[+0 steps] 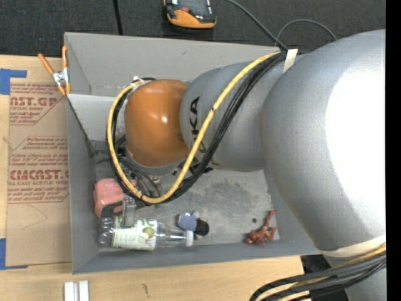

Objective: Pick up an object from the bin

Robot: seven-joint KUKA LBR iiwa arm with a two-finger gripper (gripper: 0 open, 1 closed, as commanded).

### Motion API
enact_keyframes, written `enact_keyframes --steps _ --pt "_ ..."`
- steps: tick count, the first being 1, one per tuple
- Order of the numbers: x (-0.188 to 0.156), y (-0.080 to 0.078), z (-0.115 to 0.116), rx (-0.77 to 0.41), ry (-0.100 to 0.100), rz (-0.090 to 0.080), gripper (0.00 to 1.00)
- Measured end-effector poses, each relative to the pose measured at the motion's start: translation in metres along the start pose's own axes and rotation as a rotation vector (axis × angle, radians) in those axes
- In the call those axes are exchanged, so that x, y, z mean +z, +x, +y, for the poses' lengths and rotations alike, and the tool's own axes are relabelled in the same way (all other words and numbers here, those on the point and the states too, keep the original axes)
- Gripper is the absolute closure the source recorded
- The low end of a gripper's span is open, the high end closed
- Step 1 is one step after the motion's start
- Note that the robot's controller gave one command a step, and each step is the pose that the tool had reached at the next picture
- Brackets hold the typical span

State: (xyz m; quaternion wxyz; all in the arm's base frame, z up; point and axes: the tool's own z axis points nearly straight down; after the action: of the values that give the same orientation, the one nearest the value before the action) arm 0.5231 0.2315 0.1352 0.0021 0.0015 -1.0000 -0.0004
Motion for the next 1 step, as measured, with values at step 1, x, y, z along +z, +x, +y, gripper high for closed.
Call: enact_keyframes --steps 1 --pt "-0.0044 -0.0015 -0.0011 0.002 -0.001 -0.005 0.00"
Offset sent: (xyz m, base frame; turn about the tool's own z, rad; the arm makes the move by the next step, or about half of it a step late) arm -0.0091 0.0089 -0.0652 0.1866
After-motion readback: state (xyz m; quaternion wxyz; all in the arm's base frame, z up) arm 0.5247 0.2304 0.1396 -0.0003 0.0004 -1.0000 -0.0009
